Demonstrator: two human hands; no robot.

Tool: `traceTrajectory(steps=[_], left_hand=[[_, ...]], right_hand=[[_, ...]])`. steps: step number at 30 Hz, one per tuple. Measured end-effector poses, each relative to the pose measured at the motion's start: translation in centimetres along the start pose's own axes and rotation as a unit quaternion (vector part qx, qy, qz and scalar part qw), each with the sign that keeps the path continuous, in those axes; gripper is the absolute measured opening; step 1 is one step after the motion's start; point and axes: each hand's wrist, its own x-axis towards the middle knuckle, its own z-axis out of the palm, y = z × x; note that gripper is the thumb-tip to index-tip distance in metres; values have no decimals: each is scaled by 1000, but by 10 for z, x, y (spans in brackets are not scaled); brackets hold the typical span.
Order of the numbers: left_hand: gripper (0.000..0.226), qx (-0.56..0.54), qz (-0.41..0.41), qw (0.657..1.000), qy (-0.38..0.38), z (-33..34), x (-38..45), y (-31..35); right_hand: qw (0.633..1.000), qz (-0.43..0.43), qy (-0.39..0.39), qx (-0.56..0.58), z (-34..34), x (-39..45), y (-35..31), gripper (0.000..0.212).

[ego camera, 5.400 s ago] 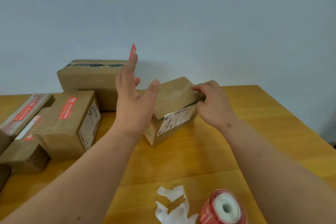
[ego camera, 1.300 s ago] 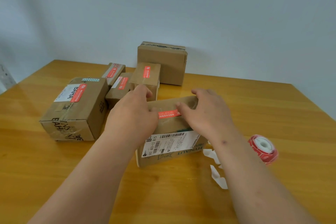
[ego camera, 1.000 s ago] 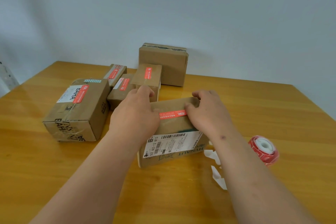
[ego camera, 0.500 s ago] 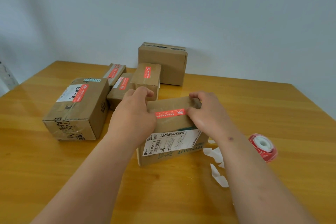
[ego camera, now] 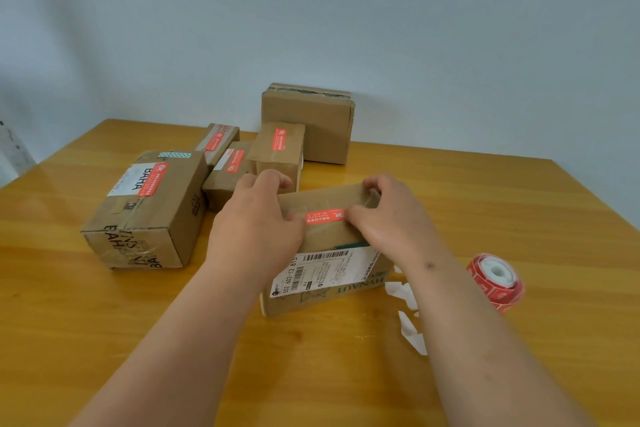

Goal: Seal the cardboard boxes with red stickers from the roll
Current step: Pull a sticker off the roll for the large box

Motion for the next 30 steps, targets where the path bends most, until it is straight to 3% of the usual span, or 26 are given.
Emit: traceTrajectory(steps=[2, 6, 13, 17, 21, 25, 30], left_hand=[[48, -5, -4, 1000, 1, 0, 0, -1], [56, 13, -13, 1000, -2, -1, 0, 3], [52, 19, -14, 1000, 7, 1, -1, 6], [49, -3, -10, 1000, 7, 1, -1, 2], [50, -15, -6, 1000, 10, 2, 0, 1], [46, -51, -25, 998, 20, 2, 3, -5], [46, -43, -23, 998, 27, 3, 9, -5]], right_hand=[[1000, 5, 2, -1, -2, 0, 1, 54], [1000, 14, -19, 0, -2, -2, -2, 70], [999, 17, -37, -2, -5, -3, -4, 70], [999, 20, -34, 25, -10, -2, -2, 57], [999, 18, -45, 9, -7, -2, -2, 67], [999, 26, -18, 22, -8, 4, 1, 48], [1000, 29, 0, -1, -3, 8, -1, 45]])
